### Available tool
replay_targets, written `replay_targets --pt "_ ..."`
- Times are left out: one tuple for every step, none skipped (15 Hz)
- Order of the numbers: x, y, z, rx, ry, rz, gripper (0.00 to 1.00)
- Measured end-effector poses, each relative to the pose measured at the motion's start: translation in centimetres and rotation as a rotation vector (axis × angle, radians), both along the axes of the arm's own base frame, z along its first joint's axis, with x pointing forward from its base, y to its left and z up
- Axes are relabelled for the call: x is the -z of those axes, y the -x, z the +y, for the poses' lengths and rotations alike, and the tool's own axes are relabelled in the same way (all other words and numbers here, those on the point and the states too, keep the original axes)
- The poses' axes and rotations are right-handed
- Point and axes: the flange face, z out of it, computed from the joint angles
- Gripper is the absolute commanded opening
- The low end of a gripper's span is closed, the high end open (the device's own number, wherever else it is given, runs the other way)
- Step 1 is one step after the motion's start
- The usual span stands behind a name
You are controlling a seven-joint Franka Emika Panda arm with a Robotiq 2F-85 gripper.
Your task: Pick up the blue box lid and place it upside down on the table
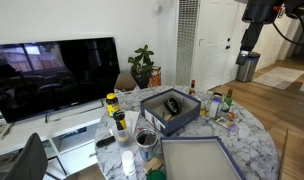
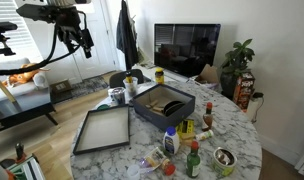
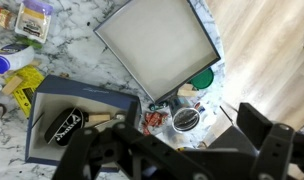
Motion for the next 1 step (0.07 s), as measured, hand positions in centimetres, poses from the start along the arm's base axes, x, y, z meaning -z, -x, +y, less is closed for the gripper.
replay_targets --pt "0.02 -0.02 -0.01 0.000 0.000 0.001 1.00"
